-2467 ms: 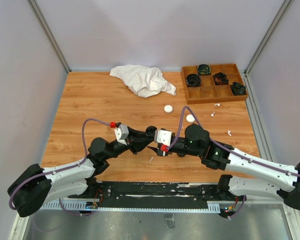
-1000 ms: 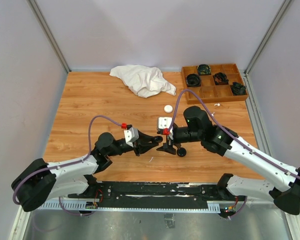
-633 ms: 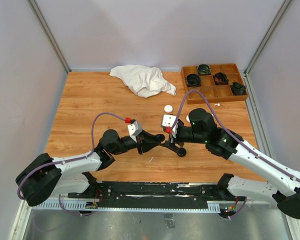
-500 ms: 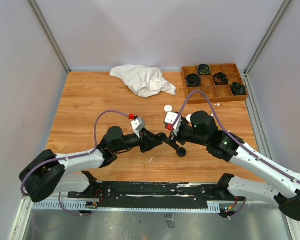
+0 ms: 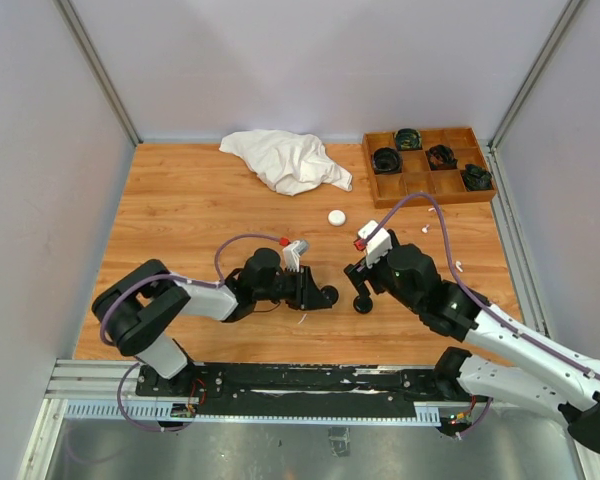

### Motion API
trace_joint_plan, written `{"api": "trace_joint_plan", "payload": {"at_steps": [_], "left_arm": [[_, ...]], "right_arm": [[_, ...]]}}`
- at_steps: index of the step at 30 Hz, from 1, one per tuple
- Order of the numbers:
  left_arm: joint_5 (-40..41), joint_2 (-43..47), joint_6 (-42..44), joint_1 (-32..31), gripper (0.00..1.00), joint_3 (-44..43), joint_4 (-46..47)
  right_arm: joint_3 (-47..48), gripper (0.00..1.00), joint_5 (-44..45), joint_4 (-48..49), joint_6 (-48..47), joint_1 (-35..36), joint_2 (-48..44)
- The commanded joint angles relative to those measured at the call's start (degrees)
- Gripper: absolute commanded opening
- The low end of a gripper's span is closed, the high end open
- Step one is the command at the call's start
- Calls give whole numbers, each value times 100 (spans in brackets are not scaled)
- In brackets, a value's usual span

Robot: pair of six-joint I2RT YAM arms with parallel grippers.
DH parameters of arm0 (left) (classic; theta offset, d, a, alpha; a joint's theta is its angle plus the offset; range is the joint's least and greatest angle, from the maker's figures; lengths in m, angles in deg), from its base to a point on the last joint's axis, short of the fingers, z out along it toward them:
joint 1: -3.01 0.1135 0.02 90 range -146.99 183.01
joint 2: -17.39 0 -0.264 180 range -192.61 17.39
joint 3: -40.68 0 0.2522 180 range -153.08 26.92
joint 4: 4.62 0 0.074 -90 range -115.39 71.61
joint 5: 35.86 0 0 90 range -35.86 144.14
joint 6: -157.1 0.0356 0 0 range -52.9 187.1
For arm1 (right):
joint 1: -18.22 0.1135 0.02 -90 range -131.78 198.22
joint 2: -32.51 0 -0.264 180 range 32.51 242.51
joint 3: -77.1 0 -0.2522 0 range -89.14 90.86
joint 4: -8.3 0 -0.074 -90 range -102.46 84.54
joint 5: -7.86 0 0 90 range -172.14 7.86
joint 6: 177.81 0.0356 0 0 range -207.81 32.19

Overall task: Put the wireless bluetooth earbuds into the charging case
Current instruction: Close the charging case, then place the charging case at the center of the board.

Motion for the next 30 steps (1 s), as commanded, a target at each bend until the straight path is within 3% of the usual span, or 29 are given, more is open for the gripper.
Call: {"api": "trace_joint_plan", "payload": {"at_steps": [1, 10, 18, 25, 30], "left_arm": [[-247, -529, -676, -10, 18, -368, -49], [-342, -1459, -1066, -272, 26, -828, -140], [47, -1529, -1015, -344, 36, -876, -723], [518, -1309, -778, -343, 62, -1016, -1564], [785, -1043, -751, -344, 69, -877, -1898]], "right_arm": [[-224, 77, 780, 302, 469, -46, -302], [-472, 79, 1139, 414, 453, -55, -497], [-551, 80, 1228, 581, 448, -114, -393], [-525, 82, 1256, 642, 447, -201, -243], [-483, 85, 1512, 654, 412, -276, -188]]}}
